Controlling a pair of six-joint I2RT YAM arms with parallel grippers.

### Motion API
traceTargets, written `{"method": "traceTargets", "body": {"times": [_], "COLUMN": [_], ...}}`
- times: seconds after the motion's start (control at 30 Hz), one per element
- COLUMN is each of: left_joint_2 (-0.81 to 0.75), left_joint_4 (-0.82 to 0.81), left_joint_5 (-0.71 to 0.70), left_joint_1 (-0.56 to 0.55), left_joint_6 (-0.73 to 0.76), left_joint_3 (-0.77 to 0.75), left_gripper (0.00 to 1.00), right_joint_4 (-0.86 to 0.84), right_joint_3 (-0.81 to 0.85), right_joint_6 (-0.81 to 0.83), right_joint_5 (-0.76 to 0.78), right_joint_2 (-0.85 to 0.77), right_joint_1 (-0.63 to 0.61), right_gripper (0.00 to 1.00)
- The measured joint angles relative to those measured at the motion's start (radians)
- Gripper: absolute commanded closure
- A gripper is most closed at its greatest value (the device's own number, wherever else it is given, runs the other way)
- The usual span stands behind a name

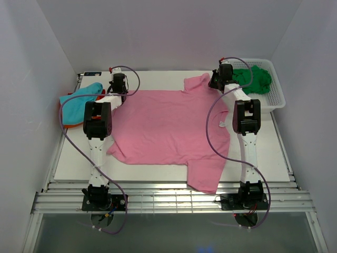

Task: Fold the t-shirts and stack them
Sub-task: Flatten the tshirt out, then fold the tshirt

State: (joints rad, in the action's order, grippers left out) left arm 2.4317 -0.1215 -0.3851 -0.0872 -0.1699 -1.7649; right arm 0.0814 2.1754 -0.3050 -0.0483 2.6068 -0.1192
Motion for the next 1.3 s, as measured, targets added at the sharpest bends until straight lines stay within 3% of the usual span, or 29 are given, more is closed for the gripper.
{"method": "traceTargets", "body": {"times": [0.37,0.7,1.07,1.3], "left_joint_2": [-0.032,-0.134,-0.291,-0.383], "left_joint_4": [-0.014,-0.051,-0.121,-0.140], "left_joint_5": [-0.011,-0.026,-0.037,-0.046], "left_joint_1": [0.000,0.000,0.000,0.000], "left_joint_6": [0.005,0.008,0.015,0.003], "left_joint_3": [0.049,0.144,0.228,0.395], "left_gripper": [1.00,1.00,1.00,1.00], "right_joint_4": [0.002,-0.003,-0.025,-0.023], "right_joint_3": [-0.002,-0.014,-0.175,-0.357], "right_joint_6": [0.027,0.056,0.077,0.081], "right_joint_5": [0.026,0.027,0.018,0.006], "right_joint_2": [-0.028,-0.155,-0.267,-0.373], "right_joint_1": [-0.001,-0.001,0.000,0.000], "right_gripper": [0.92,0.92,0.92,0.92]}}
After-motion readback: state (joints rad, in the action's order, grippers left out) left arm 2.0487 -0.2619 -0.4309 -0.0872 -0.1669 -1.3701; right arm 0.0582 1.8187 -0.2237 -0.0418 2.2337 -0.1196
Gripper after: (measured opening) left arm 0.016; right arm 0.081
